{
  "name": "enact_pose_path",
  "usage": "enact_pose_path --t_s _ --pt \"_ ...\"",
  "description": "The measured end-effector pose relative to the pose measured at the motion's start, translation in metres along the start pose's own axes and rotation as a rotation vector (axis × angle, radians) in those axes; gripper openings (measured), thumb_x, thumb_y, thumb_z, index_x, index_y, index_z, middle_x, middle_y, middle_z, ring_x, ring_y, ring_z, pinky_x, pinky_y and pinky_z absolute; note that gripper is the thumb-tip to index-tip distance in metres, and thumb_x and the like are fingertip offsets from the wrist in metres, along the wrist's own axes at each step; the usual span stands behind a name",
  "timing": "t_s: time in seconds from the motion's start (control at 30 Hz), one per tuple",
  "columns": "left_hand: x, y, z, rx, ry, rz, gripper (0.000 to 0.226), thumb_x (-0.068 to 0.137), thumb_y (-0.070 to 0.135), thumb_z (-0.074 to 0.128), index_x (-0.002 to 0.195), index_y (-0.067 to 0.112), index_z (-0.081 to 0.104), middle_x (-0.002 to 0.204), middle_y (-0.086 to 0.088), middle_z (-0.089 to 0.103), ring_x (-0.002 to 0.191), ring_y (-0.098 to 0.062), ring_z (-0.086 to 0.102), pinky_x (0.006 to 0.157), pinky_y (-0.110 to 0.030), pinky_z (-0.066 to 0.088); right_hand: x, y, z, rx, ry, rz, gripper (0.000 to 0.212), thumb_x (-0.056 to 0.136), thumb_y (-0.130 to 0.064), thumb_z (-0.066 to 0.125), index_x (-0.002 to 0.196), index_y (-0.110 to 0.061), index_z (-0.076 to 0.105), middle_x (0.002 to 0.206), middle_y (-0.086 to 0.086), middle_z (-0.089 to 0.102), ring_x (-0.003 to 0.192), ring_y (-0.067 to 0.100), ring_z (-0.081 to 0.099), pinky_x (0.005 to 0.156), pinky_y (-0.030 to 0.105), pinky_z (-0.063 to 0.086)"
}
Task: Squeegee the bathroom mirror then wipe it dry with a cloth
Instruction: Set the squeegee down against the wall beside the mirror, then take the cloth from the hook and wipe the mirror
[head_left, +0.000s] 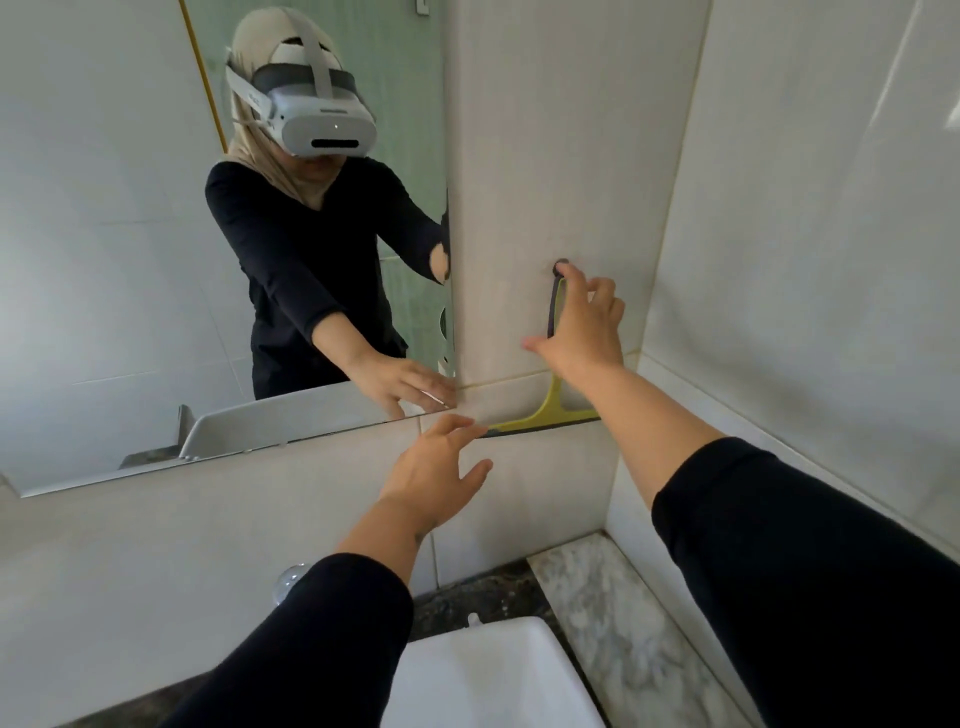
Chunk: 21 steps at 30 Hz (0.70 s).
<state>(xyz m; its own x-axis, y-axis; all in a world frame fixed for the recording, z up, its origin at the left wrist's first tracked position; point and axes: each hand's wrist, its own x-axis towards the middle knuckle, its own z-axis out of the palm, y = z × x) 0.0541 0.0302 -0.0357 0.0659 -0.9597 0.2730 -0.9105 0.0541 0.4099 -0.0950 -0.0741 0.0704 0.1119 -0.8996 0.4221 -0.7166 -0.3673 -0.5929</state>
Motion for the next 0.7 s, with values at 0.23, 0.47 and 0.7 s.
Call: enact_pose_path --t_s 0.23,0.47,0.7 --pt "-0.045 -0.014 -0.083 0.0 -0.063 -0.156 0.028 0.095 0.027 0.05 0.119 0.024 0.063 0.121 0.005 0.063 0.112 -0.015 0.057 0.097 -0.029 0.044 -0.06 -0.06 0.003 -0.221 -0.418 -0.168 0.06 0.081 -0.029 0.072 0.135 -0.028 0.044 0.137 0.008 0.028 0.125 0.031 0.035 0.099 0.04 0.041" --pt "-0.137 -0.063 -0.176 0.008 0.066 -0.371 0.027 0.094 0.021 0.05 0.116 0.021 0.065 0.117 0.0 0.065 0.107 -0.015 0.06 0.098 -0.028 0.045 -0.117 -0.155 0.03 -0.182 -0.609 -0.326 0.049 0.084 -0.033 0.067 0.13 -0.028 0.051 0.141 0.009 0.037 0.124 0.031 0.045 0.102 0.041 0.042" --pt "-0.223 -0.128 -0.243 0.074 0.335 -0.545 0.029 0.093 0.019 0.055 0.12 0.021 0.063 0.128 -0.001 0.054 0.119 -0.02 0.051 0.096 -0.027 0.039 -0.163 -0.259 0.072 -0.088 -0.735 -0.53 0.045 0.087 -0.033 0.063 0.129 -0.023 0.052 0.134 0.01 0.044 0.117 0.029 0.05 0.097 0.041 0.045"
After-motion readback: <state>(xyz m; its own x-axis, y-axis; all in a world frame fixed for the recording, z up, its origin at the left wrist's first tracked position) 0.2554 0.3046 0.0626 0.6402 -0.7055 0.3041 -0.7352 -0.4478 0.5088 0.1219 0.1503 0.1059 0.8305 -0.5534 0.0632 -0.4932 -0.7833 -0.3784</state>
